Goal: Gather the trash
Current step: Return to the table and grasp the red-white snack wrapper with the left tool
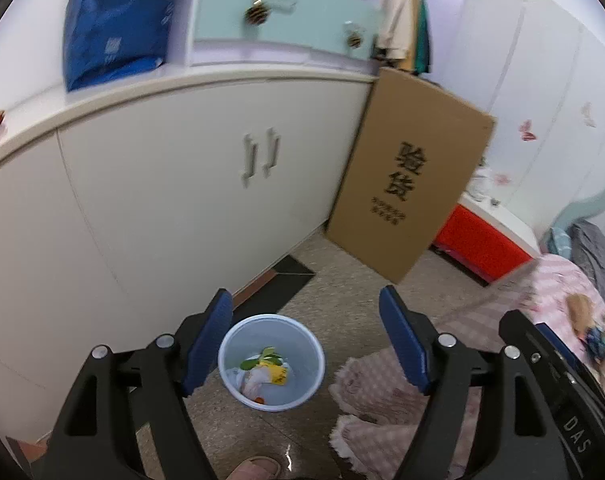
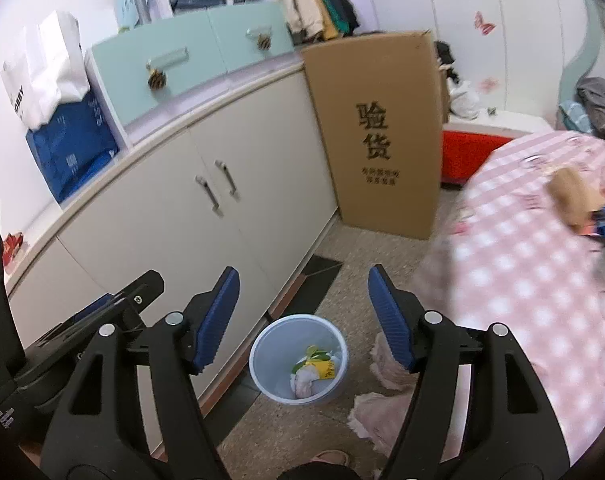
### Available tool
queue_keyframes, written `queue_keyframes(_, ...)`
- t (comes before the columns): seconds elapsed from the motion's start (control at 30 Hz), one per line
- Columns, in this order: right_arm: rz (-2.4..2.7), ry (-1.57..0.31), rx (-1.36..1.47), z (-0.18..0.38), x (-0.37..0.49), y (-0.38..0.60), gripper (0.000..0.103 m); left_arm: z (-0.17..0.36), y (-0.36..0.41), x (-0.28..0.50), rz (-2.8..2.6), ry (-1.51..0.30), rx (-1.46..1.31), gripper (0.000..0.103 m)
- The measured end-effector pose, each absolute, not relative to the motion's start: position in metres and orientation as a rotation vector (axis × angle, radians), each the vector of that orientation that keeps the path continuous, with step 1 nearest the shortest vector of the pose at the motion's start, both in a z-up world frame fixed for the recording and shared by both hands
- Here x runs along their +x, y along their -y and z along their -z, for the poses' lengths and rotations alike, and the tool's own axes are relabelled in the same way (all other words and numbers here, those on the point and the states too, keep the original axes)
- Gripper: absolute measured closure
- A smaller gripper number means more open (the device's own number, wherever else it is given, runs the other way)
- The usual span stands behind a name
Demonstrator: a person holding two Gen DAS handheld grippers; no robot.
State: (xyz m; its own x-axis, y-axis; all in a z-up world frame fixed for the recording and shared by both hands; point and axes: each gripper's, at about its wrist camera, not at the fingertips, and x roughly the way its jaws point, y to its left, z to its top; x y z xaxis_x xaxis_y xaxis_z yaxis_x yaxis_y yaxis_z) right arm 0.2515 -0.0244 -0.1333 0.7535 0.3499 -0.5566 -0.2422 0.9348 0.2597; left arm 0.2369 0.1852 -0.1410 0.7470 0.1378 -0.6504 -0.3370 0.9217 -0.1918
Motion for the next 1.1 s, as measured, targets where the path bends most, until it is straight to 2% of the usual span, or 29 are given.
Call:
queue_keyframes(0.4,-0.109,-0.562,0.237,0.106,0.187,0.160,0.034,0.104,-0.054,0.210,-0.024,-0.677,-0.231,0.026)
queue_keyframes(0.83,0.206,-0.530,0.295,0.117,0.145,0.299,0.029,0.120,0.110,0.213,0.190,-0.763,-0.083,0.026)
queue_keyframes(1.1,0.278,-0.575,0.318,0.130,0.150,0.338,0.026,0.139,0.155,0.234,0.198,-0.825,0.012,0.026)
